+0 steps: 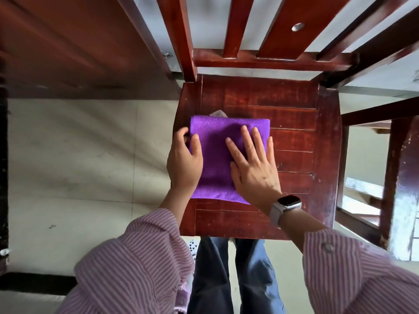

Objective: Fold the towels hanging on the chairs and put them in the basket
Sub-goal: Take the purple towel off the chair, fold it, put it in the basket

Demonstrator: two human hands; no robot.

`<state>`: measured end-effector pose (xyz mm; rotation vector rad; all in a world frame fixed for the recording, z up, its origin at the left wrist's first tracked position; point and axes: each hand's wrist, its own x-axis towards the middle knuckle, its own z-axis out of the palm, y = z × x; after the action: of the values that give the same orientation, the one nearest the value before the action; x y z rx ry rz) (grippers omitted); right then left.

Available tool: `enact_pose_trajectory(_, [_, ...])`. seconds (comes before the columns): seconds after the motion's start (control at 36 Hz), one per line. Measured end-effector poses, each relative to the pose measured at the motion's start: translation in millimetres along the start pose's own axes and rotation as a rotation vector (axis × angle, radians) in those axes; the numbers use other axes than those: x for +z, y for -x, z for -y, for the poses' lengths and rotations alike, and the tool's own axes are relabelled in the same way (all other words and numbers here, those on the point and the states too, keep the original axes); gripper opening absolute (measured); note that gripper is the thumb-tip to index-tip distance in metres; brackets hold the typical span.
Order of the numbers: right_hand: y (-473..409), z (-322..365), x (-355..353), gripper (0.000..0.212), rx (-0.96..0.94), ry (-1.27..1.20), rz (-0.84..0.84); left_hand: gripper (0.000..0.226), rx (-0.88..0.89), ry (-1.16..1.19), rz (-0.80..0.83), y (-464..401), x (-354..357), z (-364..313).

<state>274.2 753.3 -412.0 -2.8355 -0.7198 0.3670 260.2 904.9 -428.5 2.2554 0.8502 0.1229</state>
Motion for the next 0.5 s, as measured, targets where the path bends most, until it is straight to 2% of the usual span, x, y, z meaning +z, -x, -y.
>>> enact_pose_trajectory(0.14, [-21.6,-1.7,9.1,0.053,-0.029,0.074,0.009,0.034,0.041,0.102,0.004,-20.5,3.9,-5.1])
enact_pose_trajectory(0.36, [-24.8,-5.6,21.5,0.053,-0.048,0.118,0.025,0.035,0.126,0.034,0.052,-31.5,4.9,-3.2])
enact_pose_trajectory(0.5, [-10.1,-1.7,4.2,0.051,-0.019,0.046,-0.022,0.034,0.311,-0.068,0.015,3.4,-16.4,3.2])
